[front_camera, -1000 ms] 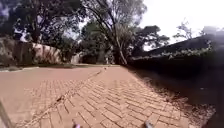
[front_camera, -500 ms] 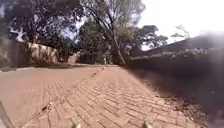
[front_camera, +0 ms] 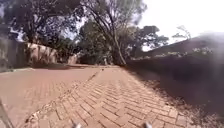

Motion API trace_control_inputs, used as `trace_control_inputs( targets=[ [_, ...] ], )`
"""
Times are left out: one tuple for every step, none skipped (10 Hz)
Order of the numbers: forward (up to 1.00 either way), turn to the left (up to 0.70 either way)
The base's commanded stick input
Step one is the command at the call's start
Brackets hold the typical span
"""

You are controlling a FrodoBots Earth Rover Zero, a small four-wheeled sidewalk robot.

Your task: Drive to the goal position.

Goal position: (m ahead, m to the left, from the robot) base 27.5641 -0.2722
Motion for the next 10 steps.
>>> trace_control_inputs(
  targets=[
    [0.70, 0.00],
    [0.70, 0.00],
    [0.70, 0.00],
    [0.70, 0.00],
    [0.70, 0.00],
    [0.70, 0.00],
    [0.70, 0.00],
    [0.70, 0.00],
    [0.70, 0.00],
    [0.70, 0.00]
  ],
)
